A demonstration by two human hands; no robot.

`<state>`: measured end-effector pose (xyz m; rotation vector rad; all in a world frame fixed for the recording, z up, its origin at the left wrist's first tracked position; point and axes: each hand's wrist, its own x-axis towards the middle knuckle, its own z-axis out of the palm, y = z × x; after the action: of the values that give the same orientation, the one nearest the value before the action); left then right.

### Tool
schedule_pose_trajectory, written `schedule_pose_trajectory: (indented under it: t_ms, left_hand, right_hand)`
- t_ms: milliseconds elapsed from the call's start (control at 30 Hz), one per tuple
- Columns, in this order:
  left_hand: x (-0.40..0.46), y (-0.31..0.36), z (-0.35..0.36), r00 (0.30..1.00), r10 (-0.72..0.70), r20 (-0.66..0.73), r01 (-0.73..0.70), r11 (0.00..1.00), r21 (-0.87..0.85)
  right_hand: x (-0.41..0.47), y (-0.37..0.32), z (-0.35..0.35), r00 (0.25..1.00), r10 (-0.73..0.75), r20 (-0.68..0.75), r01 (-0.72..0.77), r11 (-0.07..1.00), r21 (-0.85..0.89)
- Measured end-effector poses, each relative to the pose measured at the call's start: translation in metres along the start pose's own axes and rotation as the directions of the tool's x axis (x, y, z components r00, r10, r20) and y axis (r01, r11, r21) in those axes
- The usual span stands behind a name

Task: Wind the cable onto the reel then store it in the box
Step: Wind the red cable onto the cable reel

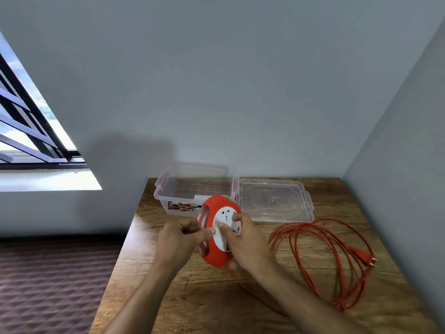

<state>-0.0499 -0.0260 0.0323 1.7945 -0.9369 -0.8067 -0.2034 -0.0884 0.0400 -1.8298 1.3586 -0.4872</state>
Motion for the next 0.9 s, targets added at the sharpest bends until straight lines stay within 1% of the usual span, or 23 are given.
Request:
schedule_pose_trajectory:
  t_ms: [33, 67, 100, 133, 167, 200, 267, 300, 367, 433, 500, 567, 667, 733, 767, 800, 833, 867, 900]
  left_hand:
    - [0.003, 0.001, -0.004, 0.999, -0.037, -0.010, 0.036, 0.998, -0.057]
    - [0.005, 0.003, -0.010, 0.998, -0.066, -0.007, 0.065, 0.992, -0.107]
    - [0.008, 0.004, -0.015, 0.996, -0.088, 0.004, 0.087, 0.986, -0.141]
    - [0.012, 0.004, -0.020, 0.994, -0.107, 0.018, 0.109, 0.981, -0.163]
    - [0.015, 0.005, -0.024, 0.991, -0.127, 0.039, 0.132, 0.975, -0.179]
    - [0.018, 0.004, -0.028, 0.987, -0.145, 0.069, 0.155, 0.971, -0.183]
    - [0.025, 0.005, -0.035, 0.976, -0.170, 0.139, 0.189, 0.973, -0.135]
    - [0.028, 0.006, -0.037, 0.970, -0.178, 0.168, 0.194, 0.977, -0.086]
    - [0.034, 0.010, -0.041, 0.959, -0.183, 0.217, 0.189, 0.982, -0.009]
    - [0.040, 0.015, -0.046, 0.935, -0.204, 0.290, 0.208, 0.978, 0.018]
    - [0.044, 0.021, -0.050, 0.903, -0.220, 0.368, 0.213, 0.975, 0.063]
    - [0.046, 0.027, -0.051, 0.876, -0.229, 0.424, 0.198, 0.973, 0.118]
    - [0.045, 0.033, -0.045, 0.864, -0.220, 0.453, 0.158, 0.972, 0.172]
    - [0.044, 0.031, -0.043, 0.877, -0.201, 0.436, 0.154, 0.978, 0.141]
    - [0.043, 0.029, -0.043, 0.892, -0.186, 0.412, 0.145, 0.981, 0.128]
    - [0.042, 0.028, -0.043, 0.906, -0.168, 0.388, 0.133, 0.984, 0.116]
    - [0.041, 0.025, -0.042, 0.920, -0.153, 0.362, 0.124, 0.987, 0.103]
    - [0.038, 0.022, -0.041, 0.933, -0.137, 0.332, 0.119, 0.990, 0.075]
    - [0.035, 0.020, -0.038, 0.948, -0.117, 0.297, 0.114, 0.993, 0.029]
  right_hand:
    - [0.001, 0.000, -0.010, 0.989, -0.147, -0.016, 0.139, 0.963, -0.230]
    - [0.003, 0.003, -0.020, 0.948, -0.317, 0.022, 0.296, 0.854, -0.429]
    - [0.005, 0.007, -0.027, 0.877, -0.463, 0.128, 0.452, 0.707, -0.544]
    - [0.007, 0.012, -0.033, 0.796, -0.543, 0.268, 0.581, 0.563, -0.587]
    - [0.008, 0.015, -0.036, 0.736, -0.552, 0.392, 0.662, 0.464, -0.589]
    - [0.009, 0.016, -0.039, 0.686, -0.546, 0.481, 0.718, 0.399, -0.570]
    - [0.010, 0.015, -0.042, 0.571, -0.571, 0.590, 0.809, 0.270, -0.521]
    - [0.010, 0.014, -0.044, 0.507, -0.574, 0.643, 0.846, 0.188, -0.499]
    - [0.010, 0.012, -0.046, 0.409, -0.562, 0.719, 0.889, 0.068, -0.453]
    - [0.011, 0.009, -0.047, 0.357, -0.546, 0.758, 0.906, 0.004, -0.423]
    - [0.014, 0.006, -0.045, 0.334, -0.546, 0.769, 0.917, -0.002, -0.400]
    - [0.019, 0.006, -0.038, 0.302, -0.538, 0.787, 0.925, -0.033, -0.378]
    - [0.020, 0.007, -0.025, 0.299, -0.513, 0.805, 0.922, -0.062, -0.382]
    - [0.019, 0.009, -0.021, 0.330, -0.545, 0.771, 0.903, -0.056, -0.426]
    - [0.019, 0.012, -0.020, 0.364, -0.579, 0.730, 0.882, -0.039, -0.470]
    - [0.018, 0.014, -0.020, 0.414, -0.617, 0.669, 0.848, -0.004, -0.529]
    - [0.016, 0.016, -0.019, 0.491, -0.652, 0.577, 0.795, 0.066, -0.602]
    - [0.013, 0.016, -0.017, 0.594, -0.656, 0.465, 0.736, 0.209, -0.644]
    - [0.009, 0.015, -0.015, 0.705, -0.615, 0.352, 0.654, 0.374, -0.658]
